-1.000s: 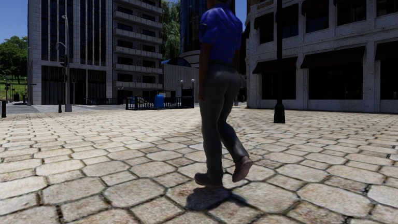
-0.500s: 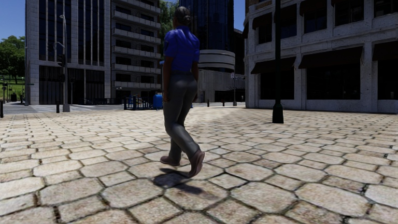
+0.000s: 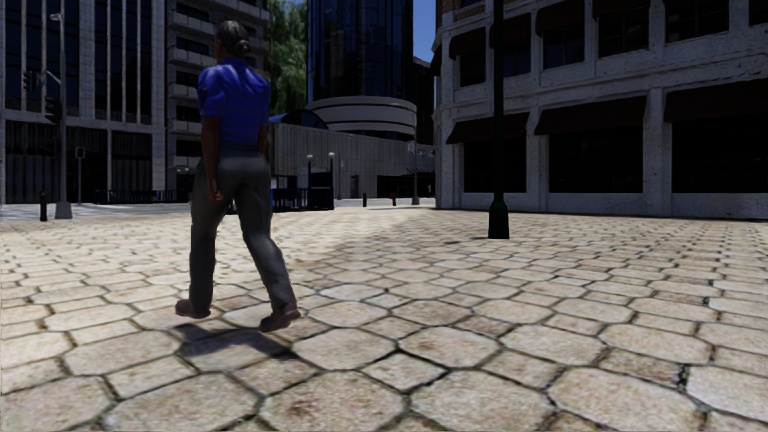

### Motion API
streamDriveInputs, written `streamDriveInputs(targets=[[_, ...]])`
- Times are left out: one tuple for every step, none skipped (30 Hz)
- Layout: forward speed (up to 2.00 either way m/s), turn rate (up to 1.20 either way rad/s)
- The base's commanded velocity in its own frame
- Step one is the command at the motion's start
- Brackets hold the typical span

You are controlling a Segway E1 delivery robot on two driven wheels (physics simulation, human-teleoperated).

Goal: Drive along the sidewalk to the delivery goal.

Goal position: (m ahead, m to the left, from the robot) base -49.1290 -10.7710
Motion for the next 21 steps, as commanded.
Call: streamDriveInputs(targets=[[0.90,-0.44],[0.90,-0.44],[0.90,-0.44],[0.90,-0.44],[0.90,-0.44],[0.90,-0.44],[0.90,-0.44],[0.90,-0.44],[0.90,-0.44],[0.90,-0.44],[0.90,-0.44],[0.91,-0.44],[0.91,-0.44],[0.91,-0.44],[0.91,-0.44],[0.91,-0.44],[0.91,-0.44],[0.91,-0.44],[0.91,-0.44],[0.91,-0.44],[0.91,-0.44]])
